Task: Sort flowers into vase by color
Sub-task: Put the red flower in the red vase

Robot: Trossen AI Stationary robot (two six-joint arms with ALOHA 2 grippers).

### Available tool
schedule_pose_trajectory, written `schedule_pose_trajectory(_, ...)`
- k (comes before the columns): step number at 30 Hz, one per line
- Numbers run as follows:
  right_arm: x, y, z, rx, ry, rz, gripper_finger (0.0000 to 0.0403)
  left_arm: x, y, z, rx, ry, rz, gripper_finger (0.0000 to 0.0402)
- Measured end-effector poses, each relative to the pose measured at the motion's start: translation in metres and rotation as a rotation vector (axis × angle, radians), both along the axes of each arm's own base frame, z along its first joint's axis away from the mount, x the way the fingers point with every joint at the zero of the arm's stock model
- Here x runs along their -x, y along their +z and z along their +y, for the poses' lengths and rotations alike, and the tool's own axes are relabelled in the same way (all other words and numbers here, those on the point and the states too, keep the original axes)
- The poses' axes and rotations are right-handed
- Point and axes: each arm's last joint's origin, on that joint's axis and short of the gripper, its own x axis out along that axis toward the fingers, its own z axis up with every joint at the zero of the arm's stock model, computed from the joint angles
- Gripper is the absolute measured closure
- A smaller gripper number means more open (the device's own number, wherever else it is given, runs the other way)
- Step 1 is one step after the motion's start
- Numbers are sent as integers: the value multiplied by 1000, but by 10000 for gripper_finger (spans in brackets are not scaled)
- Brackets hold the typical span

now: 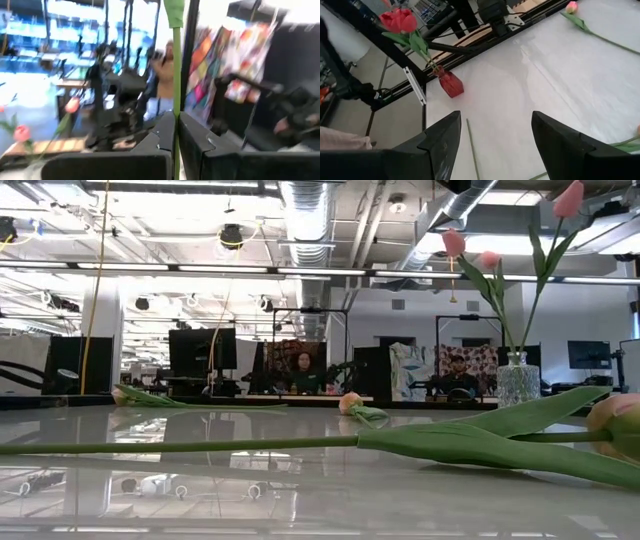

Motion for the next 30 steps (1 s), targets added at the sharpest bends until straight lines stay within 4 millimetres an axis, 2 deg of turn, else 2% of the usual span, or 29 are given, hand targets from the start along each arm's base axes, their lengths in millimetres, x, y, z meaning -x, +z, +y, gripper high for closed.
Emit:
schedule_pose_trajectory(6, 0, -1, 0, 23, 12, 6, 133, 28, -37, -11, 68, -113, -165, 401)
schedule_pose_trajectory(12, -1, -1, -4, 31, 0, 6, 133, 55, -76, -17, 100, -341, -153, 401)
schedule_pose_trajectory(15, -2, -1, -7, 32, -8, 6, 133, 65, -90, -18, 132, -433, -165, 401)
schedule_pose_trajectory(19, -3, -1, -10, 31, -22, 6, 133, 80, -98, -16, 137, -542, -257, 401)
schedule_pose_trajectory(25, -4, 0, -16, -20, -68, 5, 133, 91, -116, -16, 133, -662, -222, 401)
schedule_pose_trajectory(30, -5, 0, -19, -65, -100, 4, 133, 89, -144, -21, 132, -732, -150, 401)
